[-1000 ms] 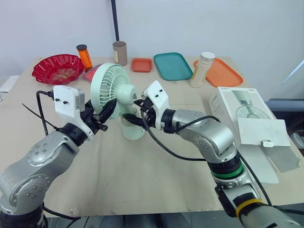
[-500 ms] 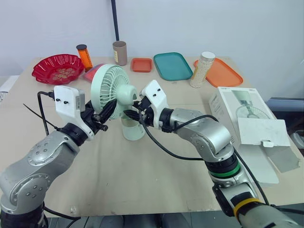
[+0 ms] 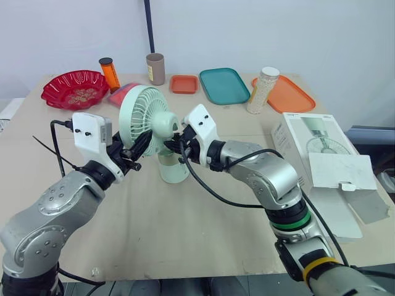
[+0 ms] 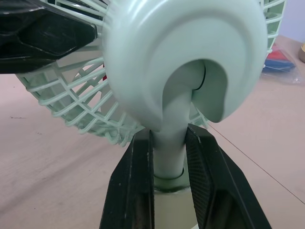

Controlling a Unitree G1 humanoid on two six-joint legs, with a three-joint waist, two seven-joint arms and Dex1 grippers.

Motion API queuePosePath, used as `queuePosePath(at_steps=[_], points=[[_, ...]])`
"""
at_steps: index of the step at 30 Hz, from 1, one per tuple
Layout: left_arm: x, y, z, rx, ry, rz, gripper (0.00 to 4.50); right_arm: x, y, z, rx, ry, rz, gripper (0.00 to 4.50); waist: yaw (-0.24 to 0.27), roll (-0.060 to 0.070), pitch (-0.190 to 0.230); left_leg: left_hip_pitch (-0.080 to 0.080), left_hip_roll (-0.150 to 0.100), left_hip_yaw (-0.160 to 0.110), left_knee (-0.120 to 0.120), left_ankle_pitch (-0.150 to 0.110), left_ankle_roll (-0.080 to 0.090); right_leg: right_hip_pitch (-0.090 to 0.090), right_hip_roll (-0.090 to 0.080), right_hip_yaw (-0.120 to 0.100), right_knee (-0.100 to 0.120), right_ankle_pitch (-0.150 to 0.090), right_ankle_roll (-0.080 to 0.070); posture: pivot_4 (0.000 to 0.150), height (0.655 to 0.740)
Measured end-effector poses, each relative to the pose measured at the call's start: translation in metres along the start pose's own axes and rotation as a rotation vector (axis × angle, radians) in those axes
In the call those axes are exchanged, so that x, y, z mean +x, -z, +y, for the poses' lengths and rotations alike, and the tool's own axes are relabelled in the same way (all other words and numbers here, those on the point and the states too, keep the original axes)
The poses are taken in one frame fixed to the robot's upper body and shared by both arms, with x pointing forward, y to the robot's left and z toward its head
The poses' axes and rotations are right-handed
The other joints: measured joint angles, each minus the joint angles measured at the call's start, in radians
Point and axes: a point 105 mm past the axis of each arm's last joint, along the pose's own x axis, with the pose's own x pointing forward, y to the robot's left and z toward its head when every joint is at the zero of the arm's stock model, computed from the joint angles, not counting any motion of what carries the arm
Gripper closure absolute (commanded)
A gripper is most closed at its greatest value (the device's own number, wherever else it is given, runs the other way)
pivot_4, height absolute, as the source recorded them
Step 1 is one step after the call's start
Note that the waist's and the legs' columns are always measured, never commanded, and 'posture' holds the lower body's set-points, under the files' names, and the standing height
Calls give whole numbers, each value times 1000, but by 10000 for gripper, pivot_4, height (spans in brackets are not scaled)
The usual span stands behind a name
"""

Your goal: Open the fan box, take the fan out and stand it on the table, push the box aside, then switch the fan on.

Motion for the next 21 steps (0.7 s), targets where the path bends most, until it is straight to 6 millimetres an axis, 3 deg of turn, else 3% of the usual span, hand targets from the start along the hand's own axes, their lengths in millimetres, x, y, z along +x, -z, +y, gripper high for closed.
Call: queuePosePath(at_steps=[21], points=[[-1,-2,1,1,3,-7,21031,-1,-1,-1,6,-3,-8,41143,0,0,0,0,0,0,0,0,0,0,0,0,0,0,0,1500,7400]])
